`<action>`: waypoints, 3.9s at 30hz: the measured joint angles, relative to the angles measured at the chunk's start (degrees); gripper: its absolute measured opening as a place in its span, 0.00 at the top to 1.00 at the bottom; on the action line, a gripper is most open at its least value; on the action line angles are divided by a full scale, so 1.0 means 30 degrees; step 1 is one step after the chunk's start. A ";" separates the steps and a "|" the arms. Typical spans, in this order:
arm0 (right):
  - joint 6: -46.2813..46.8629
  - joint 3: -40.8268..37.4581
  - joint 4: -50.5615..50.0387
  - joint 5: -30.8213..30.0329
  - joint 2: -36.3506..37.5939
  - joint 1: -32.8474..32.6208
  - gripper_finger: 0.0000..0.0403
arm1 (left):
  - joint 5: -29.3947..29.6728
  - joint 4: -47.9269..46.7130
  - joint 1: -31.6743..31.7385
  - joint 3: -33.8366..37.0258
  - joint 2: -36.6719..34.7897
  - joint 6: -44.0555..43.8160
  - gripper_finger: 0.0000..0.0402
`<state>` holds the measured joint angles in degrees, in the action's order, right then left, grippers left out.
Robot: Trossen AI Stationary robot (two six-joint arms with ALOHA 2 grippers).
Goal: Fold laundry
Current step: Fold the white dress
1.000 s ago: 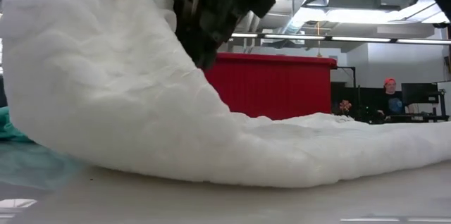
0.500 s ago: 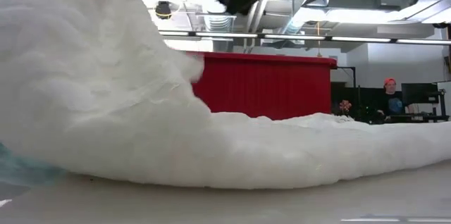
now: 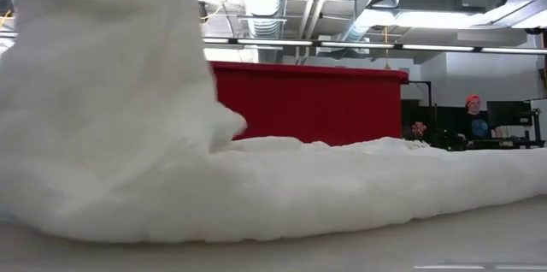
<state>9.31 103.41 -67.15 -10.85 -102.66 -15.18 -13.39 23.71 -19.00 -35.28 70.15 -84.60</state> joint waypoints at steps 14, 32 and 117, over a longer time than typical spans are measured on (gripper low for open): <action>0.3849 -0.2306 0.0633 -0.0528 0.1116 -0.0947 0.84 | -0.4008 -0.2833 0.1980 -0.5479 0.6113 0.3213 1.00; 0.6052 -0.2277 0.0648 -0.1517 0.3035 -0.2551 0.84 | -0.3038 -0.3695 0.4191 -1.1799 1.1663 0.6064 1.00; 0.5842 -1.1246 1.3351 0.0062 0.3809 -0.0066 0.84 | 0.3529 -0.9017 0.0962 -0.4938 0.1029 1.6533 0.47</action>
<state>26.84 69.67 -27.10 -10.67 -91.23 -15.38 -2.80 -3.34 -16.12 -50.09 73.24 -35.00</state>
